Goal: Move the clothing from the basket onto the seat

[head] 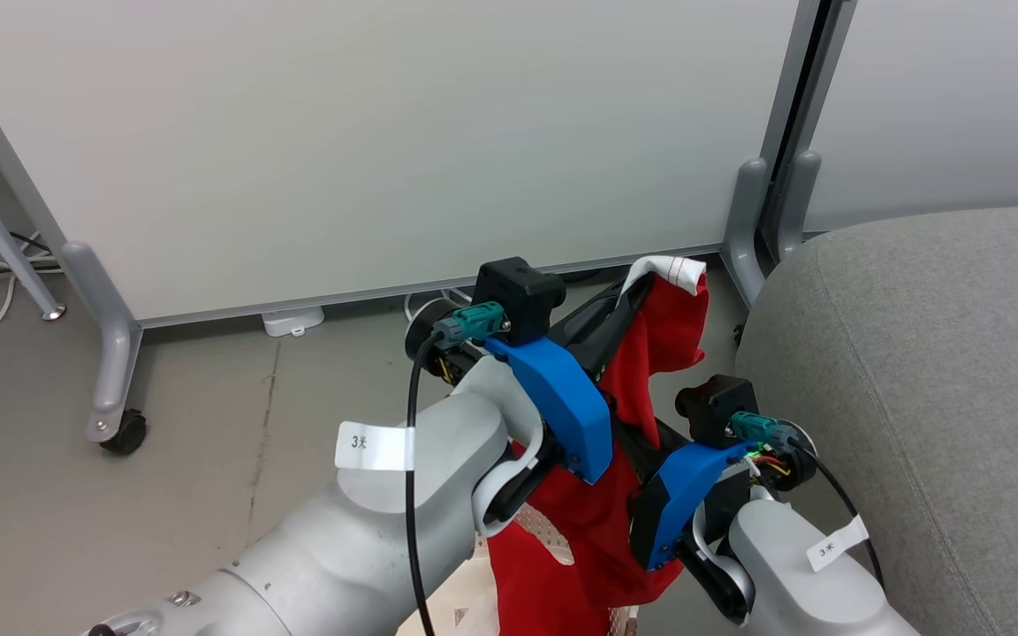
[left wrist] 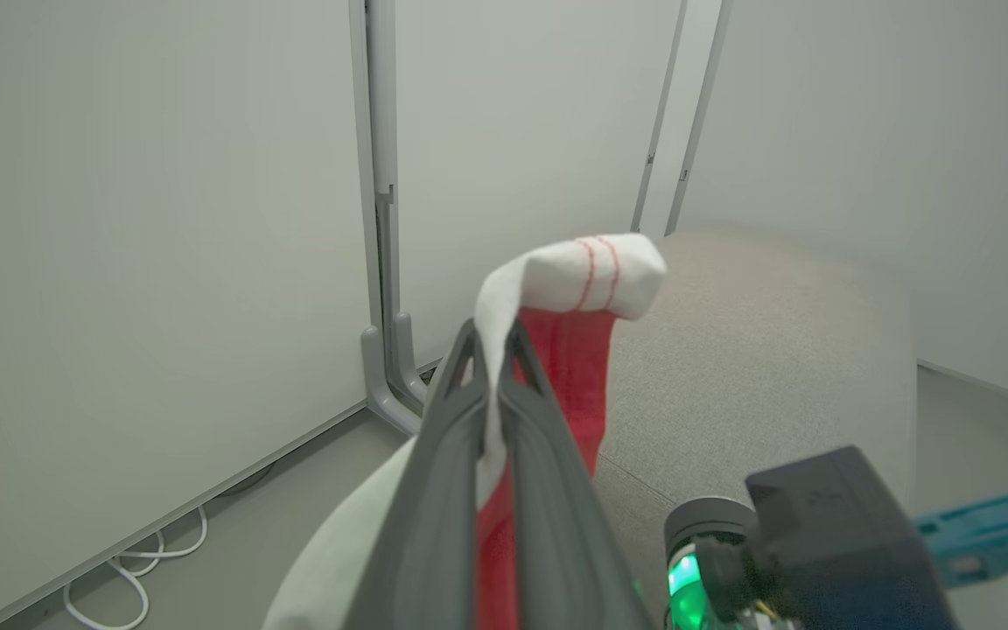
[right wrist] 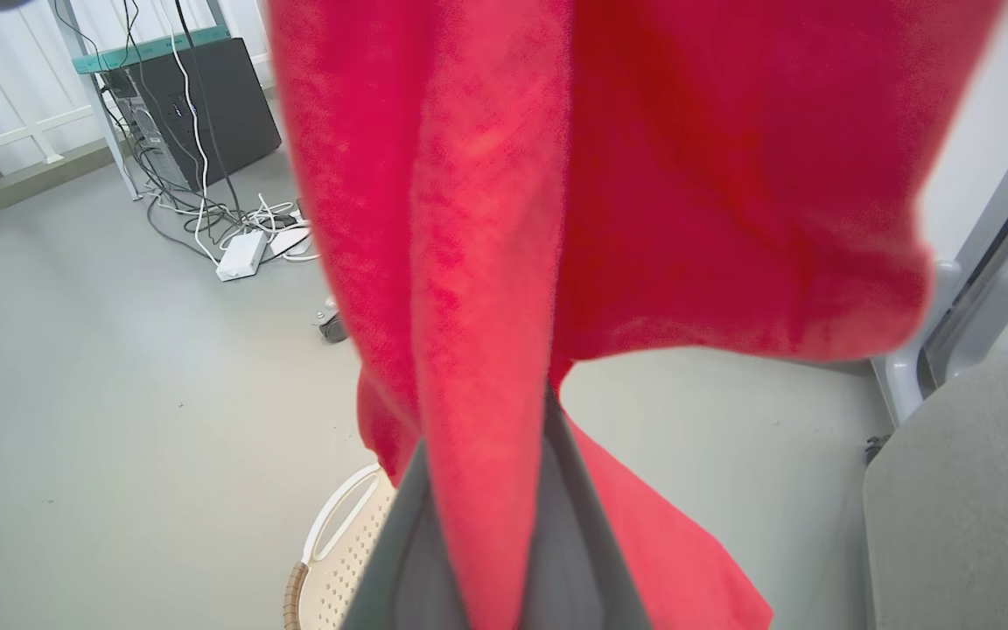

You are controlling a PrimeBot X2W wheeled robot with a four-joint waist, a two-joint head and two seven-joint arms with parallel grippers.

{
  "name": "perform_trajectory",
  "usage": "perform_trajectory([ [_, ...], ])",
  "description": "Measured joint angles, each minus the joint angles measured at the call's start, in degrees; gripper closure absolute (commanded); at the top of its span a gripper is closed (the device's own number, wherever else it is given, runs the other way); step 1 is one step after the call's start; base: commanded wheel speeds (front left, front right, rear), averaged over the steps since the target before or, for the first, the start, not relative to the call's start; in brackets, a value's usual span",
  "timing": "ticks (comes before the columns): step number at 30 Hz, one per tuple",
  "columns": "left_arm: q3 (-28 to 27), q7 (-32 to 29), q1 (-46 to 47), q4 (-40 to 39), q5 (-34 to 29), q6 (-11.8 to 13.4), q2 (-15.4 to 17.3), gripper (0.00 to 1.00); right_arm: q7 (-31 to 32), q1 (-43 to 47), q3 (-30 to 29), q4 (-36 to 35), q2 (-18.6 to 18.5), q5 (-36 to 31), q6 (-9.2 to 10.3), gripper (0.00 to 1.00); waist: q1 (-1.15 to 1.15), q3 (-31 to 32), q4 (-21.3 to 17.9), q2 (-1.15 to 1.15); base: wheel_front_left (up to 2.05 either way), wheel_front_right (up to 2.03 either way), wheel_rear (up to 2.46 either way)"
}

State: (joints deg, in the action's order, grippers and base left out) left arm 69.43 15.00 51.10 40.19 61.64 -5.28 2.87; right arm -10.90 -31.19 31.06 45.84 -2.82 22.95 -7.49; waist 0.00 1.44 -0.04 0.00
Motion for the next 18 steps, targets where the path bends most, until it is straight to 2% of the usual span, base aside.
perform_trajectory([
  [2, 0.2, 0.0, -0.1, 0.4, 0.3, 0.0, 0.0, 0.96, 0.0, 0.0, 0.0, 0.1, 0.0, 0.0, 0.01, 1.0, 0.0, 0.0, 0.0, 0.0, 0.0, 0.0, 0.0],
  [3, 0.2, 0.0, -0.1, 0.5, 0.3, 0.0, 0.0, 0.61, 0.0, 0.0, 0.0, 0.1, 0.0, 0.0, 0.0, 1.0, 0.0, -0.1, 0.0, 0.0, 0.0, 0.0, 0.0],
  [4, 0.2, 0.0, -0.1, 0.7, 0.3, 0.2, 0.0, 0.12, 0.0, 0.0, 0.0, 0.1, 0.0, 0.0, 0.01, 1.0, 0.0, -0.1, 0.0, 0.0, 0.0, 0.0, 0.0],
  [5, 0.2, 0.0, -0.1, 0.9, 0.3, 0.2, 0.0, 0.0, 0.0, 0.0, 0.0, 0.1, 0.0, 0.0, 0.0, 1.0, 0.0, -0.2, -0.1, 0.0, 0.0, 0.0, 0.0],
  [12, -1.0, 0.0, -0.4, 2.7, -2.0, 0.2, 0.0, 0.0, -0.3, -0.1, -0.4, 0.1, 0.0, 0.3, 0.0, 1.0, 0.0, -0.7, -0.2, 0.0, 0.0, 0.0, 0.0],
  [18, -7.5, 0.0, -6.0, 0.5, -7.8, 0.9, 2.4, 0.0, -0.7, -0.2, -1.2, 0.2, 0.0, -0.1, 0.0, 1.0, 0.0, -1.1, -0.4, 0.0, 0.0, 0.0, 0.0],
])
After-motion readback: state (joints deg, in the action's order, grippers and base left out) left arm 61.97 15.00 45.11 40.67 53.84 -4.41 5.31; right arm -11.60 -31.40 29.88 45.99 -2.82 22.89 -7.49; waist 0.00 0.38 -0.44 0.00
